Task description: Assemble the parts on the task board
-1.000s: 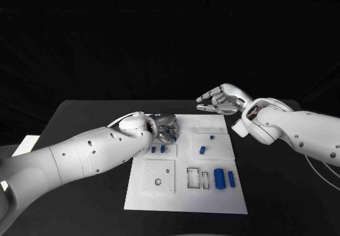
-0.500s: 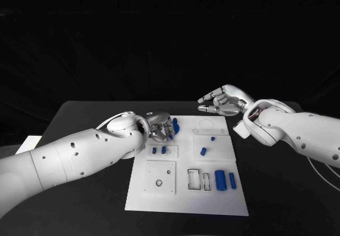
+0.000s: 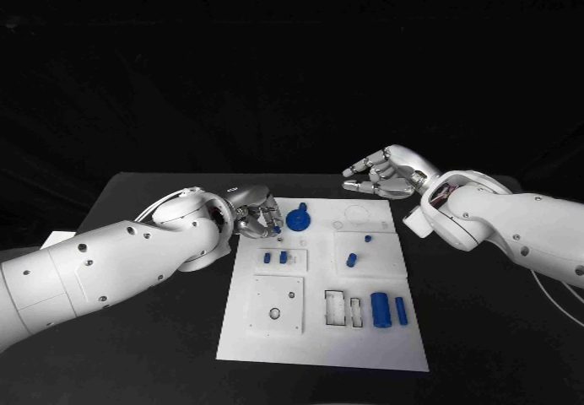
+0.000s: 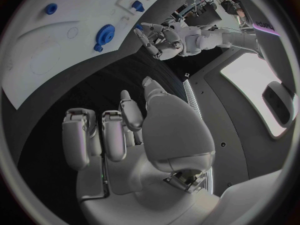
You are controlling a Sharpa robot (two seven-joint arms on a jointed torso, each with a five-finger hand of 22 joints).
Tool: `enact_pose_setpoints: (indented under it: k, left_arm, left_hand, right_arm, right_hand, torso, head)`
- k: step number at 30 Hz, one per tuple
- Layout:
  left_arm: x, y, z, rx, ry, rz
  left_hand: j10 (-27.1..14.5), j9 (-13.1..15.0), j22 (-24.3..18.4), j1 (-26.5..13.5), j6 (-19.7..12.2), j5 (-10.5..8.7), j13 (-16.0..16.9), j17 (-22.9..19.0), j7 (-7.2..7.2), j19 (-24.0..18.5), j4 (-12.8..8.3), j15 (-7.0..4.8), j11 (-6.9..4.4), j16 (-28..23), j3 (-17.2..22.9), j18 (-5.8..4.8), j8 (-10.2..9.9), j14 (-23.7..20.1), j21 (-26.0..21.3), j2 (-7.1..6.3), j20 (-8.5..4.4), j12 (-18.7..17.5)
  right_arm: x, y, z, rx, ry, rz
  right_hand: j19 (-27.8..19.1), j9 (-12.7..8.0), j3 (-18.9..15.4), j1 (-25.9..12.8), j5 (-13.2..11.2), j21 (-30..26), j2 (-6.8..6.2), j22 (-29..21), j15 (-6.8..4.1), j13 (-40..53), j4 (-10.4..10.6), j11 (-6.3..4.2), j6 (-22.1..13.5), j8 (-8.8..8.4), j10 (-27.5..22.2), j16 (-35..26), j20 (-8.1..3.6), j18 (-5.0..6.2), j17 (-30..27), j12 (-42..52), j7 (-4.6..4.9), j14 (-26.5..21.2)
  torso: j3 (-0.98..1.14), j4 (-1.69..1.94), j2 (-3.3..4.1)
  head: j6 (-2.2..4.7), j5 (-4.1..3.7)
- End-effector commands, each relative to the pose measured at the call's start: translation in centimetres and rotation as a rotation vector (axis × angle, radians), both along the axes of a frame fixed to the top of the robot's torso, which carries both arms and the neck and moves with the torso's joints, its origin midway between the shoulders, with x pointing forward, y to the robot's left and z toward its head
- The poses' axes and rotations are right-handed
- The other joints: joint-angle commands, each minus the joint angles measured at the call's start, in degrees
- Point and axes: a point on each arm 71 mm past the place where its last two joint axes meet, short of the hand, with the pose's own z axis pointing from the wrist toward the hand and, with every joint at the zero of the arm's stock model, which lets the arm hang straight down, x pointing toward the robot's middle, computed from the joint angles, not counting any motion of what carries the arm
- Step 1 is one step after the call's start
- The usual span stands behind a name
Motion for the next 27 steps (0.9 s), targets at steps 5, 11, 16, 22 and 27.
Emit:
enact_pose_setpoints:
  k: [5, 11, 16, 22, 27]
  left_arm:
    - [0.3, 0.3, -0.5, 0.001, 0.054, 0.019]
    - [0.6, 0.0, -1.2, 0.026, 0.07, 0.022]
    - [0.6, -0.3, -1.5, 0.034, 0.077, 0.017]
    - [0.6, -0.6, -1.8, 0.044, 0.085, 0.01]
    - [0.6, -0.8, -2.0, 0.049, 0.088, 0.004]
  left_hand:
    - [0.5, 0.0, 0.1, -0.5, 0.5, 0.0, 0.0, 0.0, -0.06, 0.8, -0.1, -0.22, 0.12, 0.4, 0.2, -0.27, -0.2, 2.0, 0.2, 0.14, -0.25, -0.4]
    - [0.5, 0.0, 0.0, -0.8, 0.4, -0.07, 0.0, -0.2, -0.05, 0.7, 0.0, -0.21, 0.14, 0.3, 0.2, -0.23, -0.4, 1.9, 0.0, 0.12, -0.23, -0.6]
    - [0.5, 0.0, -0.1, -0.8, 0.4, -0.08, 0.0, -0.2, -0.05, 0.7, 0.0, -0.2, 0.14, 0.3, 0.2, -0.22, -0.4, 1.9, 0.0, 0.12, -0.23, -0.7]
    - [0.5, 0.0, -0.1, -0.9, 0.5, -0.11, 0.0, -0.2, -0.05, 0.7, 0.0, -0.2, 0.14, 0.3, 0.2, -0.21, -0.4, 1.9, -0.1, 0.13, -0.23, -0.7]
    - [0.5, 0.0, -0.1, -0.9, 0.5, -0.12, 0.0, -0.2, -0.05, 0.7, 0.0, -0.2, 0.14, 0.3, 0.2, -0.21, -0.4, 1.9, -0.1, 0.12, -0.22, -0.7]
  right_arm:
    - [0.0, 0.3, -0.1, 0.0, 0.003, 0.018]
    - [0.0, 0.3, -0.1, 0.0, 0.004, 0.019]
    - [0.0, 0.4, -0.1, 0.0, 0.003, 0.02]
    - [0.0, 0.4, -0.1, 0.0, 0.003, 0.021]
    - [0.0, 0.5, -0.1, 0.0, 0.003, 0.022]
  right_hand:
    - [-0.3, 0.1, -0.4, -0.1, 0.4, -0.2, 0.34, 1.4, 0.54, 0.0, -0.1, -0.03, -0.4, 0.01, -0.3, -0.3, 0.04, 0.36, 4.8, -0.2, -0.07, 3.8]
    - [-0.3, 0.1, -0.4, -0.1, 0.4, -0.2, 0.34, 1.4, 0.54, 0.0, -0.1, -0.03, -0.4, 0.01, -0.3, -0.3, 0.04, 0.36, 4.8, -0.2, -0.07, 3.8]
    - [-0.3, 0.1, -0.4, -0.1, 0.4, -0.2, 0.34, 1.4, 0.54, 0.0, -0.1, -0.03, -0.4, 0.01, -0.3, -0.3, 0.04, 0.36, 4.8, -0.2, -0.07, 3.8]
    - [-0.3, 0.1, -0.4, -0.1, 0.4, -0.2, 0.34, 1.4, 0.54, 0.0, -0.1, -0.03, -0.4, 0.01, -0.3, -0.3, 0.04, 0.36, 4.8, -0.2, -0.07, 3.8]
    - [-0.3, 0.1, -0.4, -0.1, 0.4, -0.2, 0.34, 1.4, 0.54, 0.0, -0.1, -0.03, -0.4, 0.01, -0.3, -0.3, 0.04, 0.36, 4.8, -0.2, -0.07, 3.8]
  torso:
    - [0.0, -0.03, 0.06]
    - [0.05, -0.14, 0.1]
    - [0.08, -0.21, 0.12]
    - [0.12, -0.08, 0.07]
    - [0.04, -0.07, 0.11]
  head:
    - [-0.06, 0.28]
    - [-0.01, 0.47]
    - [0.12, 0.48]
    - [-0.14, 0.29]
    - [-0.24, 0.28]
